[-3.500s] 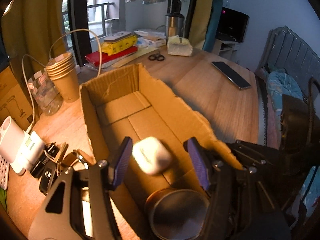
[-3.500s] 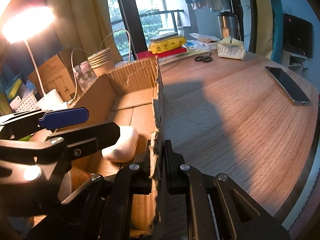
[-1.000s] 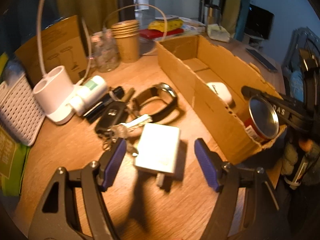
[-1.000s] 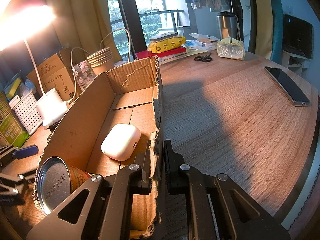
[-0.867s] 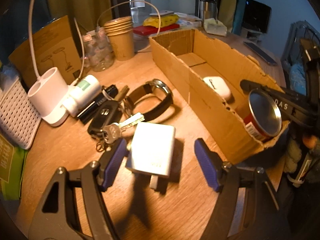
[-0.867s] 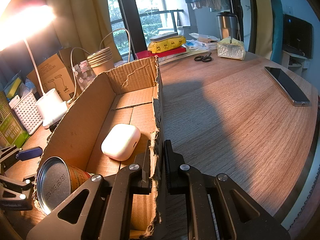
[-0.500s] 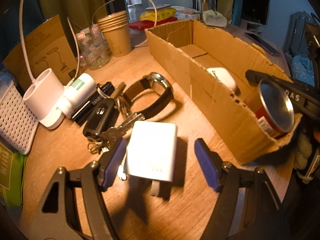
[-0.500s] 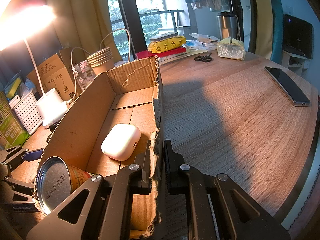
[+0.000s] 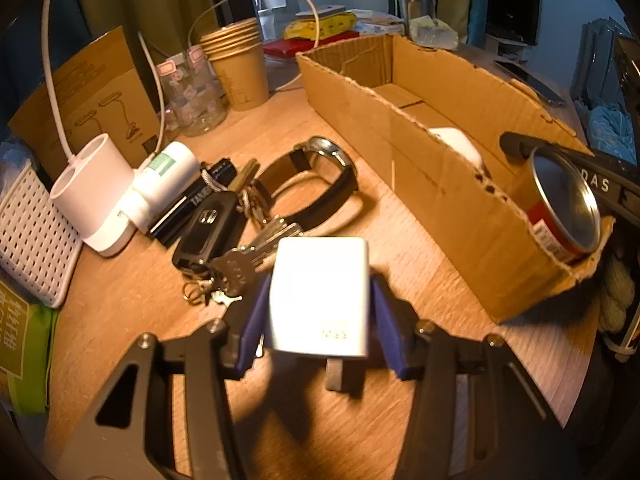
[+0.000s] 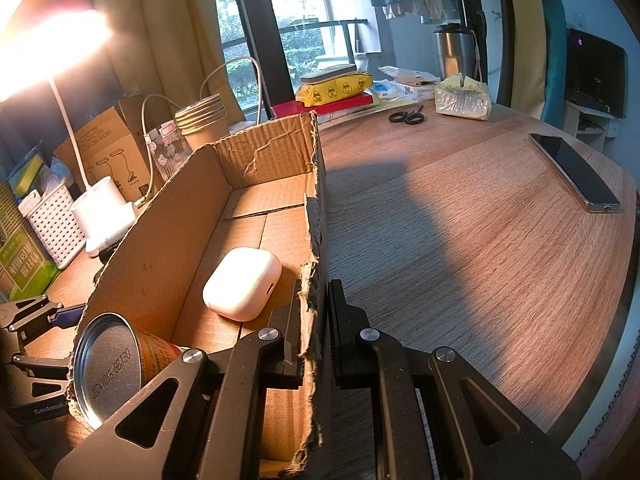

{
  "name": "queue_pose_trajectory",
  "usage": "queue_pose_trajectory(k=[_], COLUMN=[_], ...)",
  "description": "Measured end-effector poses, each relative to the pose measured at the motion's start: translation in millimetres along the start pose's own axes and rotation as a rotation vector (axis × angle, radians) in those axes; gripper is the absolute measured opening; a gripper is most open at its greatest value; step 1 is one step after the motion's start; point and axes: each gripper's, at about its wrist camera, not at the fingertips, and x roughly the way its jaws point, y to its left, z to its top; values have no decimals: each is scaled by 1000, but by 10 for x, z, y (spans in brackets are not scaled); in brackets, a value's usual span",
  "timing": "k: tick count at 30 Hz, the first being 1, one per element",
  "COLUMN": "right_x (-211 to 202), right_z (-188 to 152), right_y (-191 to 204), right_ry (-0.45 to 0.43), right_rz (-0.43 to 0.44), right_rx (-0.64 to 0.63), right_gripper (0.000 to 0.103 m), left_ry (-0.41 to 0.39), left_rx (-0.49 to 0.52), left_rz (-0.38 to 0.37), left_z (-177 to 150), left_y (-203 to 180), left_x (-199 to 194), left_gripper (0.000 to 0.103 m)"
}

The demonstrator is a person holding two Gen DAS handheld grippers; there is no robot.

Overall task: Organize rigid objects
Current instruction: 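Grasp the white charger with the left tool, then carry the white charger with the left tool over the box and lower it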

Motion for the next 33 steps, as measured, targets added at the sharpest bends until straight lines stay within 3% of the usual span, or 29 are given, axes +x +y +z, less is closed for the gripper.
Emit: queue_pose_trajectory(k=[25,33], right_x=[5,4], right_z=[-3,1], right_y=[9,9], right_ry=[0,0], right_rz=[-1,-1], right_rx=[0,0], right_gripper=[11,11], left_ry=[-25,-69], left_rx=[-44,-62], left_rz=[-27,-31], left_z=[-54,10], left_y=[46,59], left_x=[-187,-354], left_gripper=[50,50])
